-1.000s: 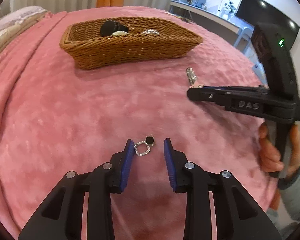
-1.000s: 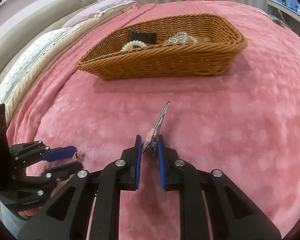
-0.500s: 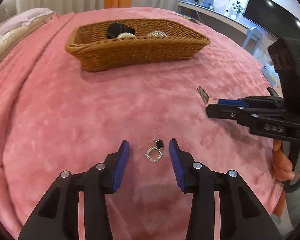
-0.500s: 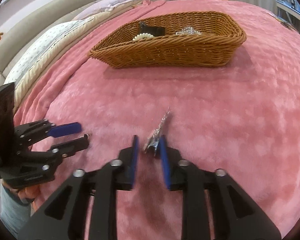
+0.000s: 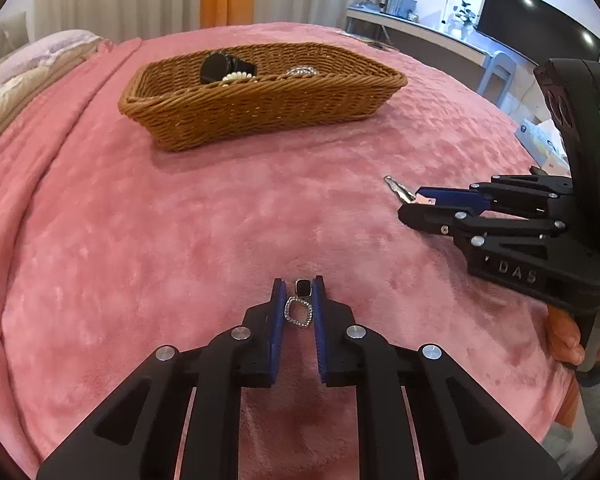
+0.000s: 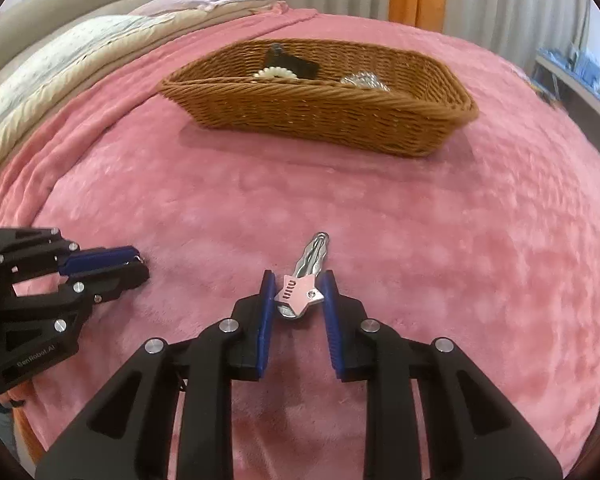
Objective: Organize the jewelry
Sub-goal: 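Carry the earring and star key into the basket and release both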
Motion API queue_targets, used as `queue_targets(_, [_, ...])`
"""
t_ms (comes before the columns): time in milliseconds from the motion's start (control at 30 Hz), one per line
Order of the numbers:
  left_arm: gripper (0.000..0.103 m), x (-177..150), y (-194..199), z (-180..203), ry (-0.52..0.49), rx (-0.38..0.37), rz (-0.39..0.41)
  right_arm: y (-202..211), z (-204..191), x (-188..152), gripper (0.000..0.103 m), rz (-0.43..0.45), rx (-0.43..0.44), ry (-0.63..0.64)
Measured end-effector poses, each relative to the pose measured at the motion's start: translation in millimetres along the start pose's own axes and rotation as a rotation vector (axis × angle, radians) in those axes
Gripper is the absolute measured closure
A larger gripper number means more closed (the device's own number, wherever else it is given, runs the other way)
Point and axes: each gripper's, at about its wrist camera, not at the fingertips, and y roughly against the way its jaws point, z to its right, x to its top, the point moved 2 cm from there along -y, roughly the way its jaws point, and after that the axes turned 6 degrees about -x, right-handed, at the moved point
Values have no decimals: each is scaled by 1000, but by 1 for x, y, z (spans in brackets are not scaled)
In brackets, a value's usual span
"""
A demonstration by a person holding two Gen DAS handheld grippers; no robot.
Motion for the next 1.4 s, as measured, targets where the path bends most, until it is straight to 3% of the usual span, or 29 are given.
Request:
queue_targets(233, [96, 2, 18, 1, 10, -10, 64, 29, -6, 3, 82, 74, 36, 12])
queue_targets(467, [96, 19, 51, 4, 2, -12, 162, 75, -4, 29, 82, 192, 37, 10])
queue_targets(733, [96, 87, 94, 9, -38, 1, 317, 95, 18, 98, 82, 301, 24, -20])
queue_targets(900, [96, 137, 83, 1, -38, 3, 342, 59, 44, 146, 82, 265, 49, -83])
queue_targets(1033, [96, 174, 46, -24, 24, -25, 309, 8, 65, 178, 82, 171, 88, -154])
queue_targets(1400, [96, 194, -34, -66, 142, -58, 194, -81, 72, 201, 82, -9, 100, -154])
